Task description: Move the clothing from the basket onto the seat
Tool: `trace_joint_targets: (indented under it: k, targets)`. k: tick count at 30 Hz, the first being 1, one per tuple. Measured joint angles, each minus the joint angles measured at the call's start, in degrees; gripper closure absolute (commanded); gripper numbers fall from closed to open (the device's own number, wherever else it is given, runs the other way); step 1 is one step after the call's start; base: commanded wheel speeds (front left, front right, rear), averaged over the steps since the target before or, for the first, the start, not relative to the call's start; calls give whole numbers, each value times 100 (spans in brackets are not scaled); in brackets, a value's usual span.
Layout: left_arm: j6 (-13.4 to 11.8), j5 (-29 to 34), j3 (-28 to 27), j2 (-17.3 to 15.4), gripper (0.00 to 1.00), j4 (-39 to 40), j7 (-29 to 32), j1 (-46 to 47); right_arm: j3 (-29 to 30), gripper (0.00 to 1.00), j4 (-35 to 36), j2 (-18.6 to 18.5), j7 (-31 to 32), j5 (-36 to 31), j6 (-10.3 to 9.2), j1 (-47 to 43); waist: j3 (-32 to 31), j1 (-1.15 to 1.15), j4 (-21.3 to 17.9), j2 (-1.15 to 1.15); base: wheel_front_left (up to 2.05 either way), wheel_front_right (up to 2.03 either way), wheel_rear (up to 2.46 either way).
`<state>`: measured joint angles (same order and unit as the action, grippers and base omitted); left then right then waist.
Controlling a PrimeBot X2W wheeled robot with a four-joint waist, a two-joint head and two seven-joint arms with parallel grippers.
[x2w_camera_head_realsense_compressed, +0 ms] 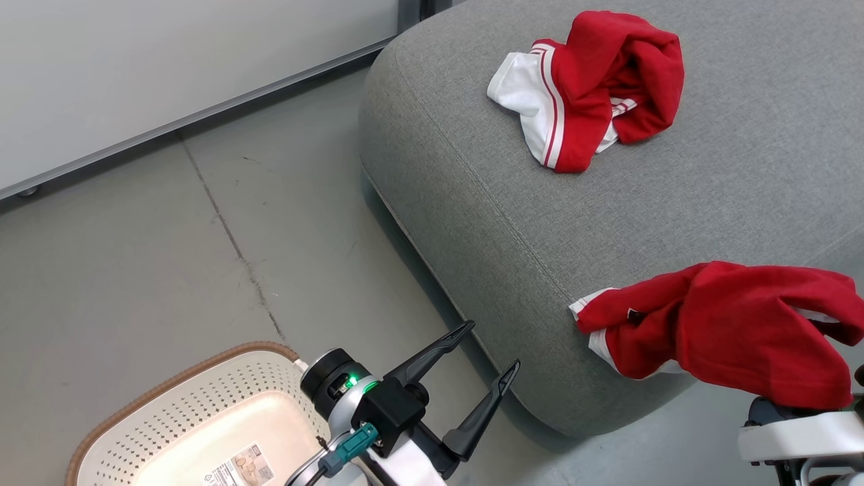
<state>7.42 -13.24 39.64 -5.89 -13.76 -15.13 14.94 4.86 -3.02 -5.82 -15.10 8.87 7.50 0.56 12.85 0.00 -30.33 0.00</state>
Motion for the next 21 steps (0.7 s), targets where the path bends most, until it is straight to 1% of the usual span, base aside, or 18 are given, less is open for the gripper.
trace_joint_targets:
  k: [3, 6, 11, 15, 17, 21]
  targets:
    - [0, -13, 7, 4, 0, 0, 0, 2, 12, 100, -10, 4, 0, -27, 0, 2, -21, 0, 0, 0, 0, 0, 0]
    - [1, -12, 41, 18, 0, 4, 0, 2, 187, 100, 14, -33, 0, -40, 0, 22, -25, 0, 55, 0, 0, 0, 0]
    - [0, 27, 56, 64, 0, 74, 0, 101, 413, 100, 237, -242, 0, -35, 0, 343, 93, 0, 160, 0, 0, 0, 0]
    - [1, 89, 58, 41, 0, 71, -1, 246, 571, 100, 466, -524, 0, 30, 0, 913, 308, 0, 233, 0, 0, 0, 0]
    - [0, 110, 85, -22, 0, 55, 0, 352, 587, 100, 586, -694, -1, 25, 0, 1271, 458, 0, 268, 0, 0, 0, 0]
    - [1, 156, 210, -136, 0, -11, 0, 598, 872, 100, 519, -1151, -1, 101, 0, 2115, 800, 0, 348, 0, 0, 0, 0]
